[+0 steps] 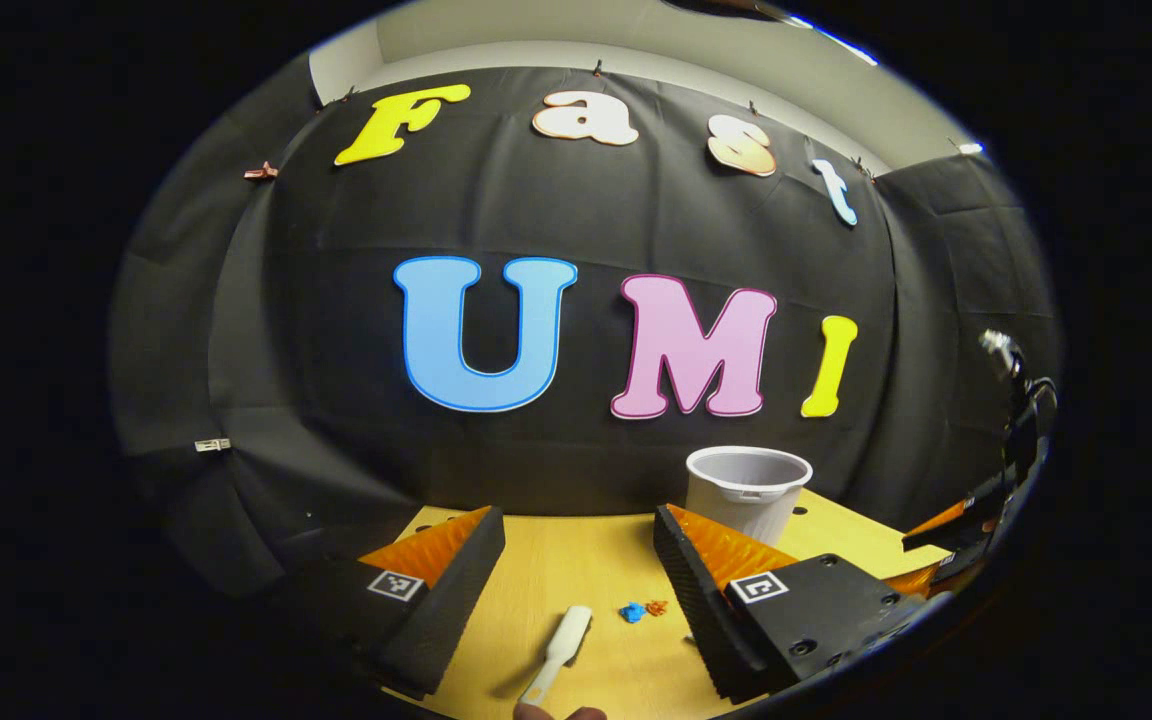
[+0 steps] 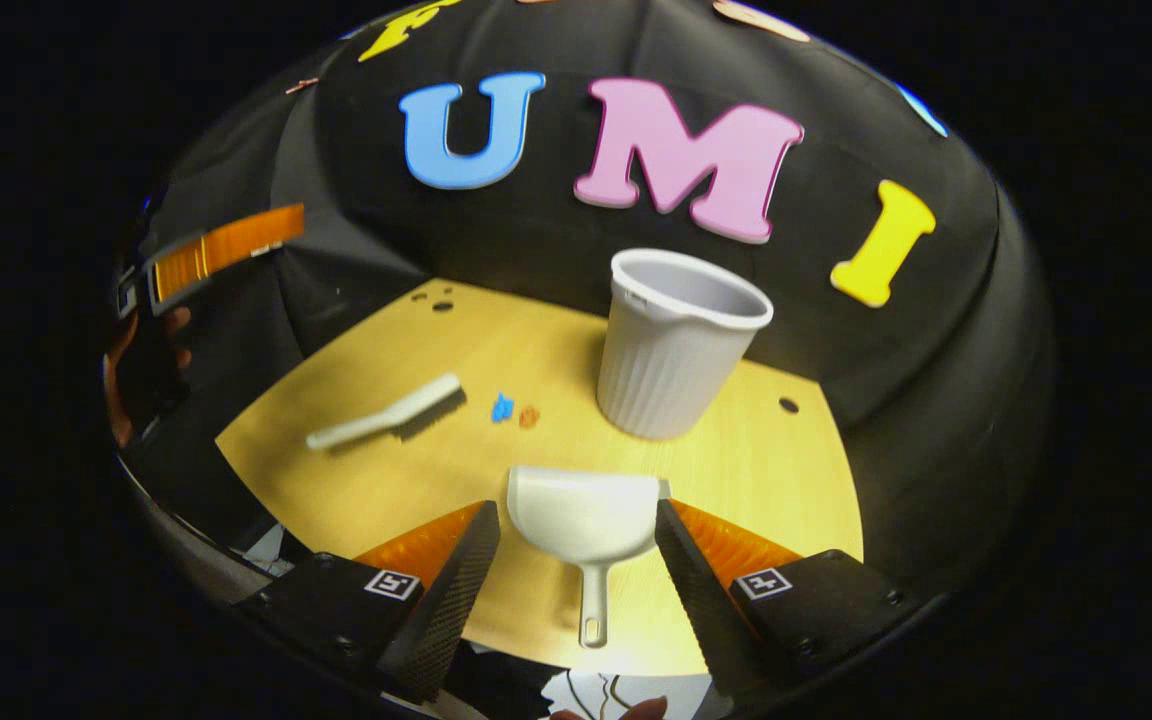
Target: Pick up the small broom and dustpan from the desktop, sweep the trash into the dustpan with the broom, and then empty the trash into the garbage bin.
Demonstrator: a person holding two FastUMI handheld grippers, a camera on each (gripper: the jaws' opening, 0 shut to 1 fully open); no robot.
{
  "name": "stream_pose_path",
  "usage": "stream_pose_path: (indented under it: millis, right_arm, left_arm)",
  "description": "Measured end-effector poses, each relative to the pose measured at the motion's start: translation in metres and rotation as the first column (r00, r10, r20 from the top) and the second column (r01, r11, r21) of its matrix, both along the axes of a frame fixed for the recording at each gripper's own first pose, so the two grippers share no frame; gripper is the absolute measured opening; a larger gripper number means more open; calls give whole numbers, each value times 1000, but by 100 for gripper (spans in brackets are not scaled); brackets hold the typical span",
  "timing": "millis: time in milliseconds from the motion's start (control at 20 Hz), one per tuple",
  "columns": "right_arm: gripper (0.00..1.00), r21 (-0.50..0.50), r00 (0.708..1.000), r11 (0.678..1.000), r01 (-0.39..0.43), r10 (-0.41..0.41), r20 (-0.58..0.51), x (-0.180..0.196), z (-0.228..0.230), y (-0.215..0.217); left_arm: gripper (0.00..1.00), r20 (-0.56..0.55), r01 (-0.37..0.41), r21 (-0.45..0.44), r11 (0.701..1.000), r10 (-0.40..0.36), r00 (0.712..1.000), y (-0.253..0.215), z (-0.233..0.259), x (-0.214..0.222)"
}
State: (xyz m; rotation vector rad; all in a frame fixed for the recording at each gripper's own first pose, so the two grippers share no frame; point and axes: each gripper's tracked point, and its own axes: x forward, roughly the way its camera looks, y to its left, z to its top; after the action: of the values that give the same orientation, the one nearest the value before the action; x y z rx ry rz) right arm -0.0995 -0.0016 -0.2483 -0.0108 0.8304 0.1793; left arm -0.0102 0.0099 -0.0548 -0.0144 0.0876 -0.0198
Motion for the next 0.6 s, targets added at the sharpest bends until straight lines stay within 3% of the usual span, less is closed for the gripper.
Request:
stream_pose_path:
  millis: [100, 250, 600]
  right_arm:
    - [98, 1, 993, 1000, 11, -11, -121, -13, -39, -8]
    - [98, -3, 958, 999, 31, -31, -284, -27, -98, -18]
    - [98, 5, 890, 998, 63, -54, -453, -26, -181, -19]
  left_arm:
    - [95, -16, -17, -5, 1000, 17, 1000, 5, -8, -1]
    - [95, -29, -41, -5, 999, 40, 999, 12, -12, -2]
    - [95, -48, -64, -2, 998, 64, 997, 14, -20, -1]
